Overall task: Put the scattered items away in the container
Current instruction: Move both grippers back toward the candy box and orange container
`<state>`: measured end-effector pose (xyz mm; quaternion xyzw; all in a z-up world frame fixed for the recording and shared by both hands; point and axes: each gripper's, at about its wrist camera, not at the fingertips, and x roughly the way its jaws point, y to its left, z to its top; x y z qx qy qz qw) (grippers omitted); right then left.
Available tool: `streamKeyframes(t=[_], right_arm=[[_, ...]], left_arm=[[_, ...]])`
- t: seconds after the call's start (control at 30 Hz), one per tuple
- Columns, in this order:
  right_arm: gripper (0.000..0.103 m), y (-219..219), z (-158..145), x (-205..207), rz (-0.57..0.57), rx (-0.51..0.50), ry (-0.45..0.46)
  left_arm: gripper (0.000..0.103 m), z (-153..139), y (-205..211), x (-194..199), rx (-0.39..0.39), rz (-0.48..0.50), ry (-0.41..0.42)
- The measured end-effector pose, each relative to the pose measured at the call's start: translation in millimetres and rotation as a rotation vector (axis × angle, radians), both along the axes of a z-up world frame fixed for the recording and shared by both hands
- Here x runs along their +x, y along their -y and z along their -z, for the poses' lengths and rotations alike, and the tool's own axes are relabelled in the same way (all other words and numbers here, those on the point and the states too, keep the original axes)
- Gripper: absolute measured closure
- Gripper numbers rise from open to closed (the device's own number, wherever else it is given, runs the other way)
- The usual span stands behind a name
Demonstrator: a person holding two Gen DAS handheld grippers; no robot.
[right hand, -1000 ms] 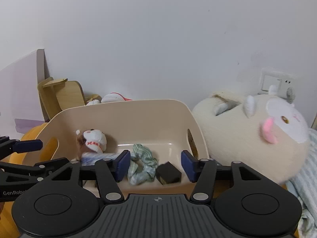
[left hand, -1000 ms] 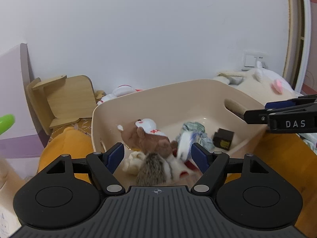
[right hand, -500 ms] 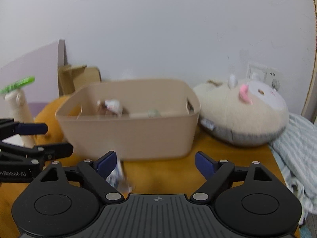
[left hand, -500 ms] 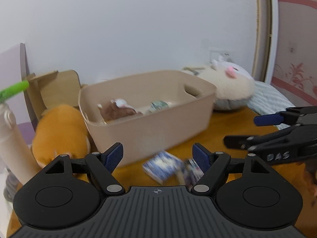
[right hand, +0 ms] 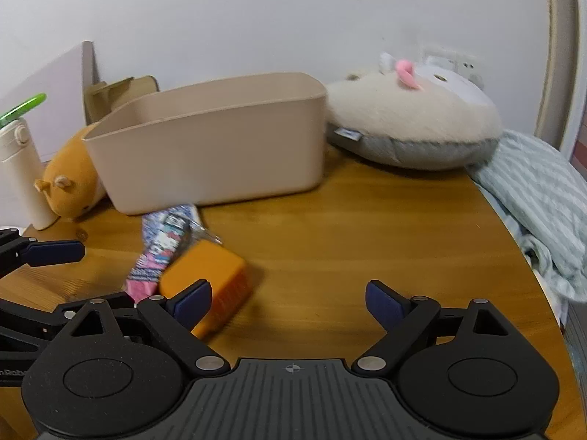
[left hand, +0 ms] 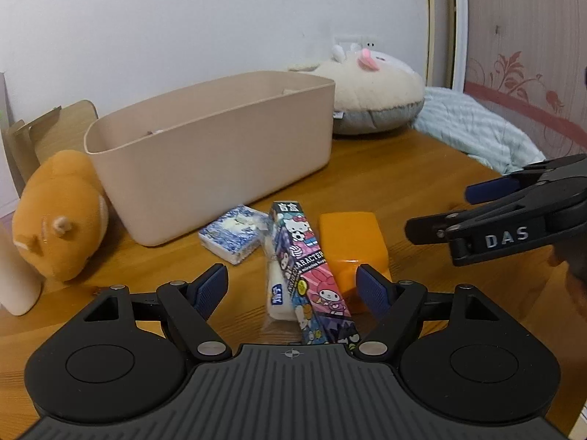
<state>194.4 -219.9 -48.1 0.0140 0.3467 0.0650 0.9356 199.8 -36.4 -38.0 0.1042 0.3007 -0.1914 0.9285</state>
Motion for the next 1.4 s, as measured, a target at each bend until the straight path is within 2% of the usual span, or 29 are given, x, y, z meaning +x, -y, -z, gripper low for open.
streamKeyframes(t=[0.13,0.33,0.47,0.63,0.73,0.8,0.93,1.03,1.13,1.27,1.4], right_arm=[[0.011,9,3,-3,0.02,0.007,-0.013],[0.01,15,6,-1,0.033,0.02,-0.027],[0.01,12,7,2,0.026,0.02,-0.033],[0.01,3,6,7,0.016,0.018,-0.033],[0.01,-5,3,12,0.009,0.025,-0.029],[0.0,-14,1,16,-0.003,0.027,-0.018],[0.0,-35,-2,23,-0.035,0.017,-0.01],[0.0,-49,1,29,-0.054,0.007,-0.022],[0.0,-59,6,31,-0.068,-0.017,-0.039],[0.0,-60,13,33,-0.064,-0.04,-0.056],[0.0,-51,16,33,-0.048,-0.028,-0.063]], left_arm=[[0.025,5,6,7,0.038,-0.047,0.022],[0.025,15,-2,20,0.068,-0.131,-0.011],[0.025,21,-17,27,0.071,-0.196,-0.024],[0.025,20,-36,32,0.078,-0.279,-0.001],[0.025,17,-43,32,0.064,-0.285,0.009],[0.025,15,-45,31,0.046,-0.272,0.021],[0.025,13,-43,34,0.06,-0.267,0.033],[0.025,17,-43,43,0.098,-0.317,0.028],[0.025,20,-51,46,0.097,-0.36,0.019],[0.025,24,-65,49,0.11,-0.422,0.006],[0.025,29,-78,52,0.091,-0.439,-0.034]])
